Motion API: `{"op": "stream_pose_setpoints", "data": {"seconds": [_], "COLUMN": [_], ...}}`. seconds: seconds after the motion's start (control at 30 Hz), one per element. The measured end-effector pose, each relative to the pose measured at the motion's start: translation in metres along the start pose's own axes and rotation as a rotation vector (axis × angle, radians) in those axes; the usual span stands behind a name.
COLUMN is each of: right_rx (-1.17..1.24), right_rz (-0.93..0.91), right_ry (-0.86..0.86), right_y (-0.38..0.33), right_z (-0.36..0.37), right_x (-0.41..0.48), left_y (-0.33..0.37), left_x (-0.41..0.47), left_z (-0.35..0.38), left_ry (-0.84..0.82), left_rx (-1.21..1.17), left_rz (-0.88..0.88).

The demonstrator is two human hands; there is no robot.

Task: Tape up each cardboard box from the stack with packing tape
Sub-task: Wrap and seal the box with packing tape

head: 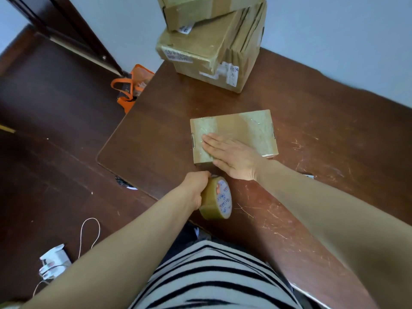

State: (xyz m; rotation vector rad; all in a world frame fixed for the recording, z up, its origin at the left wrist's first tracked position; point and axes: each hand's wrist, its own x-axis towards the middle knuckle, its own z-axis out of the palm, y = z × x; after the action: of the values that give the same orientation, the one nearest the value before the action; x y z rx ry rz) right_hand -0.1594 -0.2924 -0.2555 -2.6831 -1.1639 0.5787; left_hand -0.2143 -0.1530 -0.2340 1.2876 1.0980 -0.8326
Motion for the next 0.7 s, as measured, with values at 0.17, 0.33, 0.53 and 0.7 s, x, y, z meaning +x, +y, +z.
{"op": "stream_pose_setpoints", "data": {"seconds": [0.17,0.33,0.53,0.7], "right_rx": [-0.033,-0.206,-0.191,-0.176], "right_rz": [0.017,0.026,-0.067,-0.008], "right_ry": [0.053,0.242,0.273,0.084], "right_y": [-0.001,-0.006,0.005,0.004], "right_z": [0.012,0.033,0.028,0.021], "right_x": [0.004,0.009,0.005,0.001], "left_y": [-0.004,-0.002,-0.001,-0.002], "left_x": [-0.001,0.001,0.006,0.004], "left_z": [-0.009,-0.020,-0.026,-0.033], "left_ry": [0.000,0.022,-0.009,-0.018], "left_rx": [-0.025,-0.022,-0.050,-0.064], "left_rz": [-0.016,-0.031,-0.015,-0.006]}}
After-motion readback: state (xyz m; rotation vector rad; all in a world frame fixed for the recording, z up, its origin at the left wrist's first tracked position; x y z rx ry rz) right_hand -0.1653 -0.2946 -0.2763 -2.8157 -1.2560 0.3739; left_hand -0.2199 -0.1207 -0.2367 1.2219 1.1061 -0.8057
